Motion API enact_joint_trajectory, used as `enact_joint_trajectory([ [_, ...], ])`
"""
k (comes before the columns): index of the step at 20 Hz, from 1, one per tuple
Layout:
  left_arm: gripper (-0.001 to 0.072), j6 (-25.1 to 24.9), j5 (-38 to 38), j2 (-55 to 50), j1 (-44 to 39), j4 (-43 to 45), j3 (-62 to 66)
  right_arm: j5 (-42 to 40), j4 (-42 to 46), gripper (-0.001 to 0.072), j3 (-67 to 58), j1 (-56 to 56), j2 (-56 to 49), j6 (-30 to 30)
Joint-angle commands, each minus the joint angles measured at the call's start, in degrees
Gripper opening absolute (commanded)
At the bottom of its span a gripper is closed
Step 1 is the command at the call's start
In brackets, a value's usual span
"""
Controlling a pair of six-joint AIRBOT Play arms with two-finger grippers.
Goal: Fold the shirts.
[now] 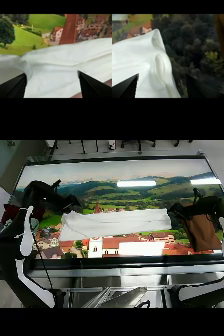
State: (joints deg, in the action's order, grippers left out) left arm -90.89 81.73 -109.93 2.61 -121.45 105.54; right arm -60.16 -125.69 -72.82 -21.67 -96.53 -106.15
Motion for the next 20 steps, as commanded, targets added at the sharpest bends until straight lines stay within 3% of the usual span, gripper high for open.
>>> enact_joint_trajectory([
  [1, 0.0693, 3.30, 9.42, -0.26, 1.03, -0.13, 7.74, -4.55, 1.18, 0.0633, -0.90, -0.31, -3.67, 1.97],
  [3, 0.0693, 3.56, 12.98, 0.20, 1.01, -0.11, 11.02, -6.64, -1.97, 0.0623, -1.22, -0.31, -6.43, 0.31],
  [5, 0.0691, 3.58, 13.11, 2.34, 0.90, -0.13, 11.08, -8.59, -6.78, 0.0470, -1.51, -0.24, -9.03, -2.86],
  [6, 0.0618, 3.58, 12.17, 3.82, 0.68, -0.11, 9.94, -9.07, -8.70, 0.0465, -1.60, -0.17, -10.25, -4.68],
  [7, 0.0359, 3.37, 10.88, 5.57, 0.33, -0.11, 8.22, -9.14, -9.46, 0.0364, -1.77, 0.02, -11.30, -5.11],
  [8, 0.0104, 1.95, 9.53, 7.10, -0.11, -0.11, 6.60, -9.01, -9.57, 0.0209, -2.03, 0.24, -12.26, -5.16],
  [9, 0.0020, 1.18, 8.02, 8.57, -0.87, -0.11, 5.01, -9.03, -9.86, 0.0084, -2.27, 0.35, -12.92, -5.88],
  [10, 0.0020, 1.18, 5.77, 10.01, -1.97, -0.13, 3.26, -9.01, -10.56, 0.0020, -2.38, 0.35, -13.07, -6.62],
  [15, 0.0019, -0.22, -7.85, 12.44, -13.64, -0.11, -5.95, -14.64, -11.15, 0.0019, -7.50, 0.11, -8.20, -6.60],
  [20, 0.0018, -0.11, -29.27, 5.42, -31.61, -0.15, -13.00, -31.21, -15.74, 0.0019, -14.47, 0.63, 3.30, -6.60],
])
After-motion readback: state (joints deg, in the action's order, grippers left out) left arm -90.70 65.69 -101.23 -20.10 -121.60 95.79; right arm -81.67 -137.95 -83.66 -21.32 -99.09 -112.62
